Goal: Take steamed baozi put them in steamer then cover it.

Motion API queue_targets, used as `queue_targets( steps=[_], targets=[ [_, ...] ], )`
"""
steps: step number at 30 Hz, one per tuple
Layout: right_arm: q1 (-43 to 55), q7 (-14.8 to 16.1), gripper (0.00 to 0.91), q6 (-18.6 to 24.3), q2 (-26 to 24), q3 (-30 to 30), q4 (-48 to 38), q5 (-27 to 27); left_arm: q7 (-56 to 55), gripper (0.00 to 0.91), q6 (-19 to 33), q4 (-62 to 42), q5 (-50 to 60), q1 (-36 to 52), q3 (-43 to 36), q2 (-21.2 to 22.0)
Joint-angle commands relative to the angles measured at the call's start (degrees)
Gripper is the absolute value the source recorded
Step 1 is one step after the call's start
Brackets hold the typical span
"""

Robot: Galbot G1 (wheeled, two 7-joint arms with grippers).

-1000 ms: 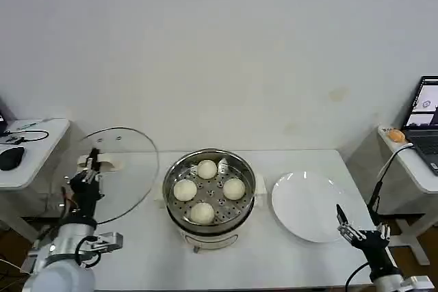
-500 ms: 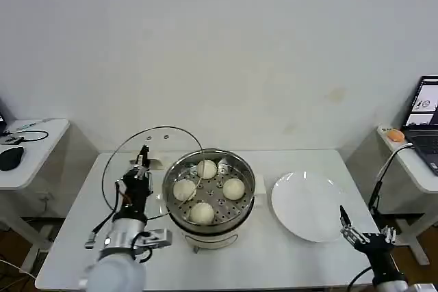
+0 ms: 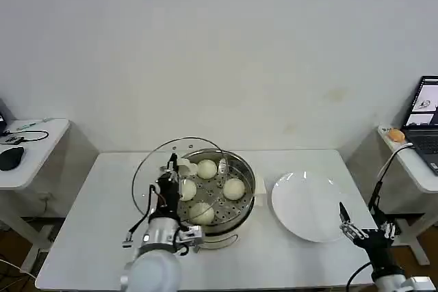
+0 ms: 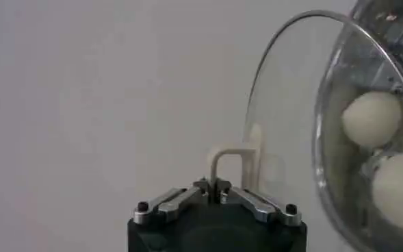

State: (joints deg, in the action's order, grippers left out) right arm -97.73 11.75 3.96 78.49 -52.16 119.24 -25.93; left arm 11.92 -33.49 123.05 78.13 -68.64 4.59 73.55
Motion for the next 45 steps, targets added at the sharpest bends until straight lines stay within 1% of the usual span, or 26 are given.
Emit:
queue_targets(
  steps=[1, 5, 15, 23, 35, 45],
  targets=[
    [2.6, 0.0, 0.907, -0.3, 0.1, 0.0, -2.3, 1.0, 3.0, 0.0, -1.5, -4.9, 3.8, 2.4, -4.0, 3.2],
    [2.9, 0.1, 0.907, -0.1, 0.1, 0.0, -3.0, 1.0, 3.8, 0.0, -1.5, -5.2, 4.4, 2.2, -5.1, 3.4],
    [3.4, 0.2, 0.907, 0.5, 0.3, 0.4, -4.5, 1.3, 5.2, 0.0, -1.6, -8.6, 7.5, 4.3, -7.1, 6.0],
    [3.7, 0.3, 0.907, 0.7, 0.3, 0.5, -4.8, 1.4, 5.3, 0.0, -1.6, -10.1, 7.5, 5.5, -6.9, 5.9],
    [3.7, 0.4, 0.907, 1.0, 0.8, 1.2, -5.4, 2.4, 5.1, 0.0, -1.6, -12.0, 8.1, 6.3, -7.1, 7.6],
    [3.9, 0.4, 0.907, 1.1, 0.9, 1.3, -5.7, 2.5, 5.2, 0.0, -1.5, -11.9, 8.2, 5.9, -7.4, 7.7]
  ],
)
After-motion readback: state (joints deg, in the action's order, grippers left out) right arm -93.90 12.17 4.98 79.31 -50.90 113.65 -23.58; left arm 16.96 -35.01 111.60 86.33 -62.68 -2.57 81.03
